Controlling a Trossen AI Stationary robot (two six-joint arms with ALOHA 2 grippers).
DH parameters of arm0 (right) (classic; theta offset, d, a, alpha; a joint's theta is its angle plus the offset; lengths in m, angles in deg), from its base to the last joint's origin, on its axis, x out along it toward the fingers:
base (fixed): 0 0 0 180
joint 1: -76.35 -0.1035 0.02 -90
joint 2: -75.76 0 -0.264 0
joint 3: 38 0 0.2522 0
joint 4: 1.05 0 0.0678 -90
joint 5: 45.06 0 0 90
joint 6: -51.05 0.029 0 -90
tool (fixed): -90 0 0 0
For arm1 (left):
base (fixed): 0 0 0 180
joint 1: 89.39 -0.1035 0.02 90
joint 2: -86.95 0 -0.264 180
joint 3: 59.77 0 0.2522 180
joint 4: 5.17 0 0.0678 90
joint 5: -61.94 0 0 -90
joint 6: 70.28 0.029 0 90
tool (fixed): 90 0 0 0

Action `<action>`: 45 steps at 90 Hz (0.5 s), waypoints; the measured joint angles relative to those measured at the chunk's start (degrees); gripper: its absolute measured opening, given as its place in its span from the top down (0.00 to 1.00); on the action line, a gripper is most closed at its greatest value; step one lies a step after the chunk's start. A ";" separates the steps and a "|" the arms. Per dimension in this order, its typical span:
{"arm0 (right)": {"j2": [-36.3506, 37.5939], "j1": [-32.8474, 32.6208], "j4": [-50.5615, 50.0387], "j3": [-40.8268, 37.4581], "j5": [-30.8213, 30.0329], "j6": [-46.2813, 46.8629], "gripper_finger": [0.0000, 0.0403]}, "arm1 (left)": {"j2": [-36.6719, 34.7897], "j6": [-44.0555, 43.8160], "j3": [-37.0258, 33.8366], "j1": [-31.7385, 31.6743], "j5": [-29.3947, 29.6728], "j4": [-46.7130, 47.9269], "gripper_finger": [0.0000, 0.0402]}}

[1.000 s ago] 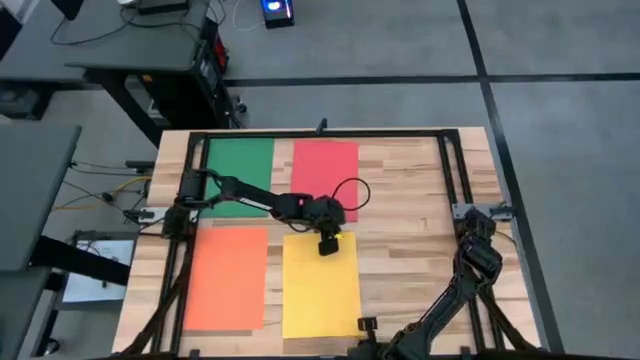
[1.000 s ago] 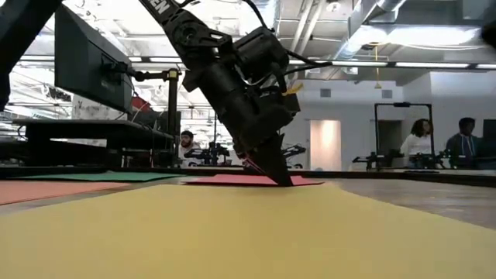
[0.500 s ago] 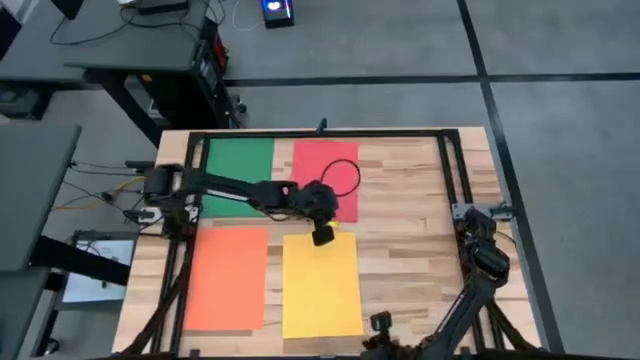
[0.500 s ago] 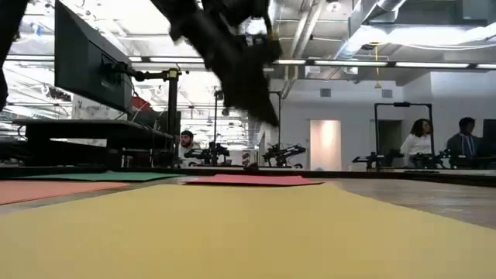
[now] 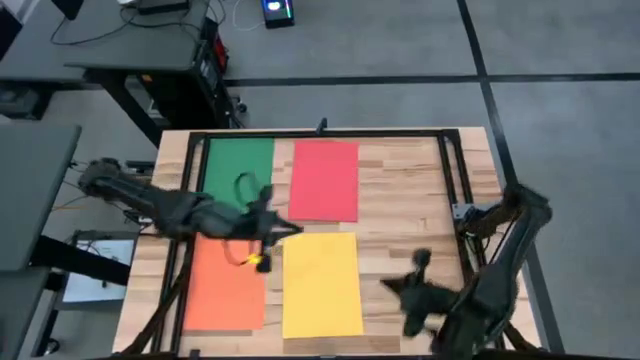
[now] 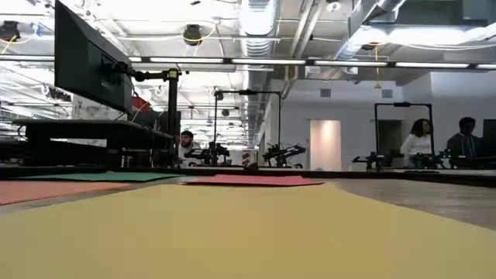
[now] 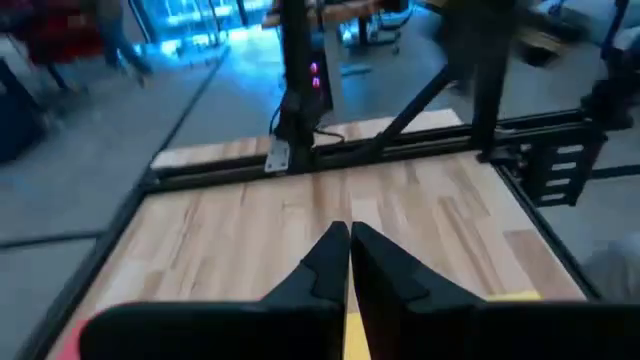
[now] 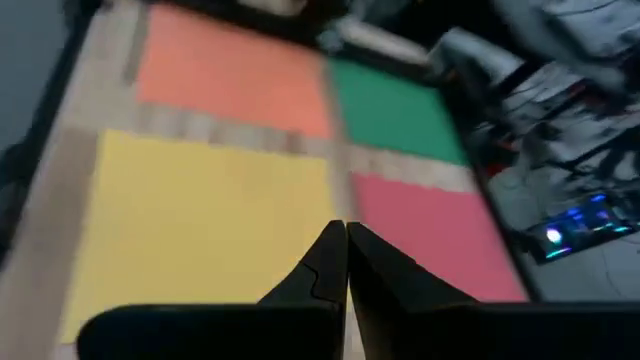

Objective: Organize paper
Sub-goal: Return to Home Position

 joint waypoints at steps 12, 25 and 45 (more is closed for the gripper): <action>13.80 -1.01 7.32 -15.31 -2.75 0.10 1.00 | -8.28 0.97 -12.67 5.13 6.18 -8.02 1.00; 29.77 1.07 22.23 -35.14 -3.12 -4.77 1.00 | -18.90 -2.36 -27.25 6.09 6.97 -16.42 1.00; 53.11 9.85 58.05 -62.35 9.94 -28.69 1.00 | -32.37 -0.42 -45.32 2.98 6.99 -31.00 1.00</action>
